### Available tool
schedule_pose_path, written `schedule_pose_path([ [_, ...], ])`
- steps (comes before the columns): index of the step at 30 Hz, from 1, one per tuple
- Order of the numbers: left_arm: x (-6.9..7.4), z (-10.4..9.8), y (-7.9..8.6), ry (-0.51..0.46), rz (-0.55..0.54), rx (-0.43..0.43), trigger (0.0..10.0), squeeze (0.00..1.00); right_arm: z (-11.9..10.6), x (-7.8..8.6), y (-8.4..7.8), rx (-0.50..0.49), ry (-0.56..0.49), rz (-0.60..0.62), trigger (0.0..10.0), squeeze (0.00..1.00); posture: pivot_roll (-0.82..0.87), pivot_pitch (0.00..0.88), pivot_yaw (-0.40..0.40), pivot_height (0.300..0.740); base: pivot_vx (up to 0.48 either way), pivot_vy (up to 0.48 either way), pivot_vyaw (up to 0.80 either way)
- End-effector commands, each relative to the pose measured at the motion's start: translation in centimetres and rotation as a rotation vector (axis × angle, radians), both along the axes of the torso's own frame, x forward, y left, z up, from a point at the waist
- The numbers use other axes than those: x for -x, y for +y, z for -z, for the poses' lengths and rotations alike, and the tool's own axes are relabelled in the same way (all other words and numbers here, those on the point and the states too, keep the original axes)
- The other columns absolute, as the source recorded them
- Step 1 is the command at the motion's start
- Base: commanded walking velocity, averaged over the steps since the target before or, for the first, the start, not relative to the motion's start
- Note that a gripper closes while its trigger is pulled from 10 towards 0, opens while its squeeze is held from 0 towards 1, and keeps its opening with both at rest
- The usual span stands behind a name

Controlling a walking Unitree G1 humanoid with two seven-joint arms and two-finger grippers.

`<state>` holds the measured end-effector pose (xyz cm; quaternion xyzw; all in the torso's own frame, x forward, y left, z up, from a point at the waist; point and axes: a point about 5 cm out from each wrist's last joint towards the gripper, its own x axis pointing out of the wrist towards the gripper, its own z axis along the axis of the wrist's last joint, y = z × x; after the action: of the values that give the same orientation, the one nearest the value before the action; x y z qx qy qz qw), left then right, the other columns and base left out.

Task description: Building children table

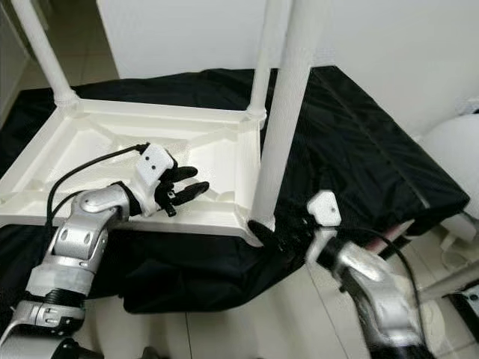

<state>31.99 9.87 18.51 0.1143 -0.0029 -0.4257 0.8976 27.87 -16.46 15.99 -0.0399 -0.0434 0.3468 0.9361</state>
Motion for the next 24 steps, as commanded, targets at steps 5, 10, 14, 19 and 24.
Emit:
schedule_pose_path([
  [5,0.7,0.7,-0.5,0.043,-0.033,0.022,10.0,0.00,0.1,-1.8,-0.8,0.030,-0.008,0.081,10.0,0.00,-0.04,0.009,-0.024,0.740,0.000,0.000,0.00],
  [10,1.2,1.3,-1.5,0.047,-0.009,0.007,10.0,0.00,-0.5,-3.6,-2.7,0.108,-0.016,0.081,10.0,0.00,-0.04,0.003,-0.037,0.740,0.000,0.000,0.00],
  [14,1.4,1.3,-1.9,0.036,-0.009,0.002,10.0,0.00,-0.6,-4.6,-4.0,0.142,-0.014,0.104,10.0,0.00,-0.04,0.003,-0.037,0.740,0.000,0.000,0.00],
  [19,1.8,1.7,-2.4,0.072,-0.035,0.023,10.0,0.00,-0.5,-5.6,-5.6,0.169,-0.021,0.202,10.0,0.00,-0.04,0.012,-0.048,0.740,0.000,0.000,0.00],
  [24,2.6,2.2,-3.1,0.087,-0.081,0.057,10.0,0.00,-0.4,-6.0,-7.5,0.104,-0.024,0.339,10.0,0.00,-0.05,0.023,-0.046,0.740,0.000,0.000,0.00],
])
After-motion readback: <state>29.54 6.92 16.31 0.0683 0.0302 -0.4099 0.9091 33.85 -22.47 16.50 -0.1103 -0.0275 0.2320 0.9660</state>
